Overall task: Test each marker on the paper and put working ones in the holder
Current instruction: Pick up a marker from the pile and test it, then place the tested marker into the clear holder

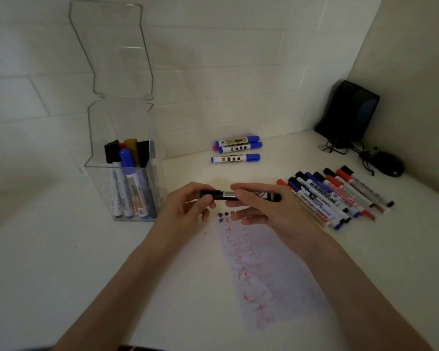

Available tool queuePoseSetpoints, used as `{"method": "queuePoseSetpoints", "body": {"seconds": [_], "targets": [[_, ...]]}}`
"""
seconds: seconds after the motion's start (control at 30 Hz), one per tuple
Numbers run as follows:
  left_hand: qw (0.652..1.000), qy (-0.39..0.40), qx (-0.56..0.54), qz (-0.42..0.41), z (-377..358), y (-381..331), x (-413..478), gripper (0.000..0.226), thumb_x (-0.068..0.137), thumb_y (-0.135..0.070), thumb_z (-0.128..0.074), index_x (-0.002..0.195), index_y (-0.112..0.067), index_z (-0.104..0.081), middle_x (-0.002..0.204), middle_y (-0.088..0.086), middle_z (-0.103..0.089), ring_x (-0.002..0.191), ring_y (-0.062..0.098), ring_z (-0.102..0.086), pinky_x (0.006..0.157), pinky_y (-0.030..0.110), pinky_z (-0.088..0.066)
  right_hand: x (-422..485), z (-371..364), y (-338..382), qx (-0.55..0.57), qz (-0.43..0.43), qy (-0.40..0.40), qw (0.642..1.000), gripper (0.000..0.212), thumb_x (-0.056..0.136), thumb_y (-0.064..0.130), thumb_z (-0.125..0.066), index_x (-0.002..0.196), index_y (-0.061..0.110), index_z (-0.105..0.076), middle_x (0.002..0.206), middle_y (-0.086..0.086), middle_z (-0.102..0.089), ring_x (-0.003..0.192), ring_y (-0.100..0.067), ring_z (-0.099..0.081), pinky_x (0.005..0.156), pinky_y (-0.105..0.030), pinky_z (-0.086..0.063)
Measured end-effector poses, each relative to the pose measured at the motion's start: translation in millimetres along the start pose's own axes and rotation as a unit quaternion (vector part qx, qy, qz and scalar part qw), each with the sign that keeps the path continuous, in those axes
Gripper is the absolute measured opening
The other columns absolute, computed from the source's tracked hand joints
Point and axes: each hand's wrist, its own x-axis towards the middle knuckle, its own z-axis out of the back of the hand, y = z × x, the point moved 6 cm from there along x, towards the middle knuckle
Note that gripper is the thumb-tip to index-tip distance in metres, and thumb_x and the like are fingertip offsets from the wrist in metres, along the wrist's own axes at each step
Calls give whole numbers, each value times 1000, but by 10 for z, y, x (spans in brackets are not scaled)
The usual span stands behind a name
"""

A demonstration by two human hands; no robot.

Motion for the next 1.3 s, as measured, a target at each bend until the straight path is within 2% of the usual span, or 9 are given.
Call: {"method": "queuePoseSetpoints", "body": {"seconds": [0.3,0.47,0.63,0.7,0.8,0.93,1.03,1.17,1.3], "targets": [[999,0,21,-37,-54,-54,-17,14,97,2,-57,105,4,-68,63,-5,-65,54,5,-57,59,10,-42,-5,40,-96,-1,27,-14,1000,22,91,16,-73,110,5,-77,97,-17,-79,93,-32,-77,85,-34,-63],[999,9,21,-43,-103,-73,-3,13,98,-4,-57,107,-6,-66,72,-3,-65,66,12,-61,72,21,-50,26,149,18,-83,40,-6,996,22,88,24,-76,108,16,-80,95,-6,-80,89,-22,-76,81,-30,-62],[996,1,79,-38,-189,-132,-15,26,96,-11,-63,119,-22,-60,92,-15,-67,79,10,-67,71,23,-52,50,300,132,-308,77,8,948,19,85,23,-82,104,25,-82,88,13,-79,83,-3,-73,72,-18,-57],[995,-3,101,-24,-203,-95,-25,40,95,-18,-66,130,-30,-52,102,-13,-67,89,10,-67,72,25,-53,83,472,112,-364,91,-48,926,14,86,32,-80,99,27,-82,81,16,-77,74,-1,-70,64,-16,-52],[976,2,214,-41,-234,-67,-33,37,95,-27,-64,128,-38,-51,105,-17,-62,96,5,-61,75,22,-48,109,862,79,-461,94,-194,861,18,87,44,-78,92,26,-80,75,14,-69,66,-2,-57,62,-13,-39],[937,26,339,-79,-311,-76,-65,29,94,-38,-64,122,-37,-56,104,-20,-57,96,1,-53,87,26,-48,113,1012,-44,-535,52,-232,810,16,89,33,-76,95,18,-76,82,4,-65,75,-9,-58,75,-24,-48],[934,17,349,-74,-293,-51,-48,25,94,-35,-64,118,-36,-59,102,-20,-58,95,1,-52,86,28,-48,76,978,-16,-571,48,-252,780,22,85,29,-76,105,22,-69,88,4,-60,82,-14,-56,71,-28,-43],[935,7,349,-64,-271,-53,-52,21,97,-30,-60,117,-34,-59,102,-19,-57,96,3,-53,88,27,-48,50,890,1,-572,85,-250,777,30,85,18,-74,114,22,-65,99,2,-58,83,-12,-50,62,-23,-33],[934,-3,352,-63,-251,-63,-44,20,97,-27,-58,116,-35,-59,100,-20,-56,94,2,-52,86,23,-46,107,800,0,-546,105,-240,796,32,86,18,-75,117,21,-68,103,6,-52,96,-11,-48,82,-26,-36]]}}
